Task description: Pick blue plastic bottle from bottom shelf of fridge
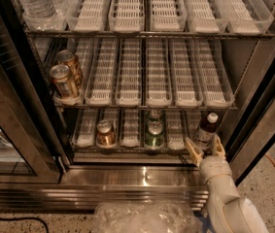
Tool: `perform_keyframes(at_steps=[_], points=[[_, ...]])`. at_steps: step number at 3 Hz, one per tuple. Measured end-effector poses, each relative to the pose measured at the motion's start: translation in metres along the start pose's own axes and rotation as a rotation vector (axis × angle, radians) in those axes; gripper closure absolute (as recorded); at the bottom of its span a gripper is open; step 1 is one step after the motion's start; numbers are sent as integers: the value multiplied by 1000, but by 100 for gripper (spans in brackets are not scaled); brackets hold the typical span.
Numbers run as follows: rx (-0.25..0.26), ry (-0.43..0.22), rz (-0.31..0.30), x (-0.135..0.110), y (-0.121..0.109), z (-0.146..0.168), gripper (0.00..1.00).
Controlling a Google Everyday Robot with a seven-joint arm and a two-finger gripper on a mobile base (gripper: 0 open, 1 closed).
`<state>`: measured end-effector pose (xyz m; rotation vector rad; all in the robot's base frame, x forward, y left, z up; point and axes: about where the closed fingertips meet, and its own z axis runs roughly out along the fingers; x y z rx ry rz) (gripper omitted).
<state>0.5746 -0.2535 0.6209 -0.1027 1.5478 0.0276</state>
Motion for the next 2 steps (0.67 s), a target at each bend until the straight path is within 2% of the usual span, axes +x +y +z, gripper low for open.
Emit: perform_keyframes(at_steps=[2], points=[[12, 3, -19, -1, -5, 26, 30]])
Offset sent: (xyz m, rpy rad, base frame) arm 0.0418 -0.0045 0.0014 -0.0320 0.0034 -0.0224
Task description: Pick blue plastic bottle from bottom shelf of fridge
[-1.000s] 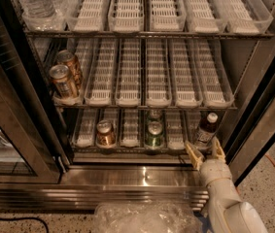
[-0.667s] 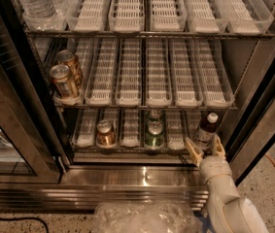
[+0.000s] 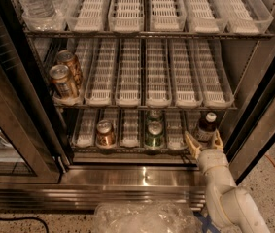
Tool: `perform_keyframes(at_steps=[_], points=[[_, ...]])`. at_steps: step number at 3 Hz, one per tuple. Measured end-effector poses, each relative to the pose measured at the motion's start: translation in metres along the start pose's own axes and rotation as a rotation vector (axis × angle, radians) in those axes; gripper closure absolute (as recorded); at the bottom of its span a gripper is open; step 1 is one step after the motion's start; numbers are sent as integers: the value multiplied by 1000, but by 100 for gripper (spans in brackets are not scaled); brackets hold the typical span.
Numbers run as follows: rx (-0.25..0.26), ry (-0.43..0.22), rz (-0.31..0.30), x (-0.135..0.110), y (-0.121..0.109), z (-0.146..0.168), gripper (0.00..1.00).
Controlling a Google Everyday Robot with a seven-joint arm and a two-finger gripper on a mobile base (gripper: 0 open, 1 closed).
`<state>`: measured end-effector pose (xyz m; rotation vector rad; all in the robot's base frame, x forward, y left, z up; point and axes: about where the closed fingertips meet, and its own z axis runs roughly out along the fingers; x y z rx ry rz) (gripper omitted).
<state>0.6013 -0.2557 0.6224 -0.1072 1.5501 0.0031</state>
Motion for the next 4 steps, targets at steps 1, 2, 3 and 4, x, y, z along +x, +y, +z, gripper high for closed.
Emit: perform_keyframes(at_steps=[1, 2, 3, 4], points=[[8, 1, -8, -1, -2, 14, 30], [12, 1, -18, -2, -3, 27, 30], [19, 8, -26, 0, -3, 34, 49], [19, 8, -26, 0, -3, 34, 72]])
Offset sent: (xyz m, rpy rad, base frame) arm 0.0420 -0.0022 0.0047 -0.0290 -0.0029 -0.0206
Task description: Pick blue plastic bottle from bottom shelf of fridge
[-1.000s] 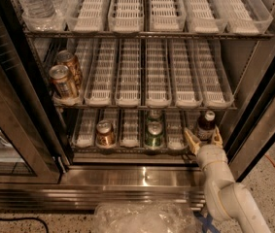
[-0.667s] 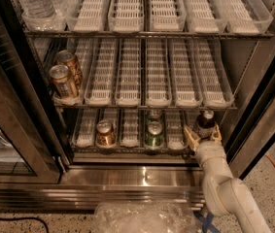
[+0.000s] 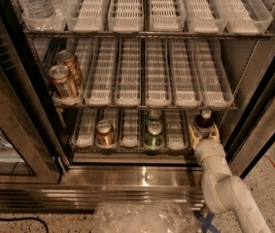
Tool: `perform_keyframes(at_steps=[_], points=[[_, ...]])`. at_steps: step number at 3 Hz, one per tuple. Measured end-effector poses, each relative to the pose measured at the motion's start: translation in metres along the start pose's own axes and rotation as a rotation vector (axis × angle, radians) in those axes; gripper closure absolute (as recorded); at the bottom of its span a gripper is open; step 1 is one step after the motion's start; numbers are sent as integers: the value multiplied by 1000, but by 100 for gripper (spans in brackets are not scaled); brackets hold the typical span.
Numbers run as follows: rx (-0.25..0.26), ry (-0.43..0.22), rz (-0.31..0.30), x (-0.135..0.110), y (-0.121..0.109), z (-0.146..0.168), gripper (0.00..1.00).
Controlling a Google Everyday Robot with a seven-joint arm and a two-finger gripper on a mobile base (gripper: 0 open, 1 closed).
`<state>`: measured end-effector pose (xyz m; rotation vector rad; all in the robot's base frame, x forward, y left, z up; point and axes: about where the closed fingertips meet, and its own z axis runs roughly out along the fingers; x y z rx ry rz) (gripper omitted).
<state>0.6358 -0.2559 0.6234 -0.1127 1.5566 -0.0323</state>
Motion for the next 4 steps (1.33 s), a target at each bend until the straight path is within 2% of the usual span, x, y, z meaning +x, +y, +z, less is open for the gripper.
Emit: perform_keyframes(at_steps=[1, 2, 4], points=[[0, 0, 0, 0, 0, 0, 96], [0, -1, 1, 0, 0, 0, 100], [15, -19, 11, -4, -9, -17, 100]])
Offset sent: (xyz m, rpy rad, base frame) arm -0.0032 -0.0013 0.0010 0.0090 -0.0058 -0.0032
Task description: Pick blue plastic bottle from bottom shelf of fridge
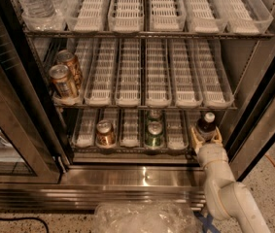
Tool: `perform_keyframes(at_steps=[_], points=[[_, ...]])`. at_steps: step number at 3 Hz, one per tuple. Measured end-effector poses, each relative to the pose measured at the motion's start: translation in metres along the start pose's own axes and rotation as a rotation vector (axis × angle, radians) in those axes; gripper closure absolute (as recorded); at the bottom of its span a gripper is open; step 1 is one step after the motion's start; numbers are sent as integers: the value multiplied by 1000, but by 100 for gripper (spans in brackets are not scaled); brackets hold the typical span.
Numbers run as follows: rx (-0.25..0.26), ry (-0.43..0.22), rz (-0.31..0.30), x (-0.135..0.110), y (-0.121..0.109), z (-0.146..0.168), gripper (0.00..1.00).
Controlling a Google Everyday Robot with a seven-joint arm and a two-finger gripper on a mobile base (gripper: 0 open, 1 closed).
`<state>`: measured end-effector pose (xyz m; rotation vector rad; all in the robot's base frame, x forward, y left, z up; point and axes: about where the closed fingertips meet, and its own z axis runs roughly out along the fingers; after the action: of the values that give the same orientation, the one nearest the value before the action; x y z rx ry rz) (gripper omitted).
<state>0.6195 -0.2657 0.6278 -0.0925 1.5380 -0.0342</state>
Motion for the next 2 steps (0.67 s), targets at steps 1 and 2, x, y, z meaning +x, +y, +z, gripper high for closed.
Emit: perform_keyframes(at_steps=[1, 2], points=[[-5, -22, 5, -5, 0, -7, 100], [-36, -87, -17, -20, 4, -14, 100]])
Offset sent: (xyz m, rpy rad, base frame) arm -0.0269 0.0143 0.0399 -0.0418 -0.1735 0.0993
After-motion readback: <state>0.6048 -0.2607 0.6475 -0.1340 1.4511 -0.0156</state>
